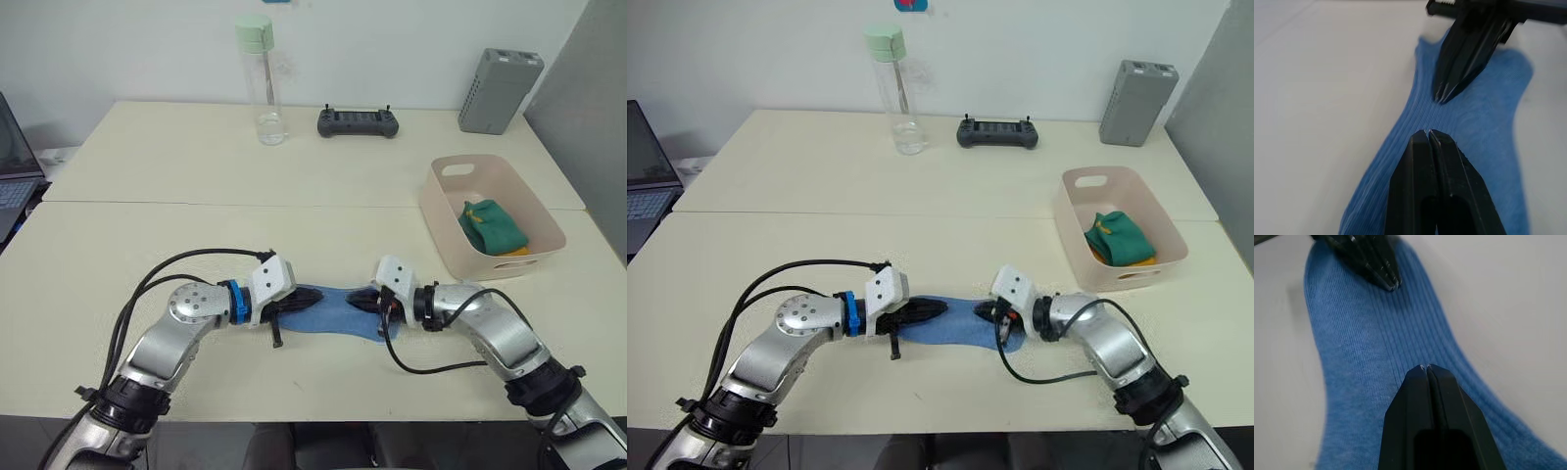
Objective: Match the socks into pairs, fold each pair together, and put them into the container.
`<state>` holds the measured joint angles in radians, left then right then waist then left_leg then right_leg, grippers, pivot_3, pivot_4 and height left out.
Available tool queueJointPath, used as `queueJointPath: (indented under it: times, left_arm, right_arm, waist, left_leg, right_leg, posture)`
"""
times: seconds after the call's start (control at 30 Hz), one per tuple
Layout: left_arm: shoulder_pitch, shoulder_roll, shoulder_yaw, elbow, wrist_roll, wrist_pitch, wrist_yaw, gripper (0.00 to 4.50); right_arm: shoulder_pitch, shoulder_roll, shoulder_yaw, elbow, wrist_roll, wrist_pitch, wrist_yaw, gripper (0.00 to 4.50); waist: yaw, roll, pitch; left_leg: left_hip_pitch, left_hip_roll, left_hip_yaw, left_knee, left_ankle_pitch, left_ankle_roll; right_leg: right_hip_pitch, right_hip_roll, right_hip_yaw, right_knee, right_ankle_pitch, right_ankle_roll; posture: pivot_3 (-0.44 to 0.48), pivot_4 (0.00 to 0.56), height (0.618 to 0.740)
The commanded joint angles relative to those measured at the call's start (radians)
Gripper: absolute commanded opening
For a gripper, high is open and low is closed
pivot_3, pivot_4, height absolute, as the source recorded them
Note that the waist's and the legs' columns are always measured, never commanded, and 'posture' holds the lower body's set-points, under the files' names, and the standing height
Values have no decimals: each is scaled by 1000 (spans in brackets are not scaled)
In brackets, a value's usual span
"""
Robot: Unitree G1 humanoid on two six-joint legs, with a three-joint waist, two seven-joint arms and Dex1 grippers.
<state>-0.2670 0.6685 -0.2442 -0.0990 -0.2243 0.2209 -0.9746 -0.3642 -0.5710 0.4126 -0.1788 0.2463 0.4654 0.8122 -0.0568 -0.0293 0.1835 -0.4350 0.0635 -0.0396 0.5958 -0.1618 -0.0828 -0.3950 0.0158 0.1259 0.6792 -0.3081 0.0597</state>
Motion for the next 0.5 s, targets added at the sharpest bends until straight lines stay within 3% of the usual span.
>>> queueJointPath:
  times: [0.03, 0.17, 0.37, 0.5]
  left_arm:
    - [16, 40, 28, 14, 27, -41, -25, 0]
    - [10, 59, 67, 51, 26, -75, -33, 0]
    - [5, 22, 123, 25, -49, -87, -63, 0]
    - [10, 14, 139, -37, -81, -54, -63, 0]
  right_arm:
    - [60, -55, -51, -50, -11, -15, 28, 33]
    - [119, -100, -114, -96, 6, -17, 37, 33]
    - [175, -73, -274, -230, 153, 131, -8, 33]
    - [235, -39, -407, -294, 266, 268, -87, 966]
  waist:
    - [0, 0, 0]
    - [0, 0, 0]
    - [0, 0, 0]
    - [1, 0, 0]
  left_leg:
    - [0, 0, 0, -1, 0, 0]
    - [2, 0, -1, -1, 0, 0]
    - [2, 0, -1, 2, 0, 0]
    - [2, 0, -2, 2, 0, 0]
  right_leg:
    - [0, 0, 0, 0, 0, 0]
    - [2, 0, -1, 0, 0, 0]
    - [4, 0, 0, 1, 0, 0]
    - [5, 0, -1, 1, 1, 1]
  posture:
    - [0, 150, 740]
    - [0, 150, 740]
    - [0, 150, 740]
    - [0, 150, 740]
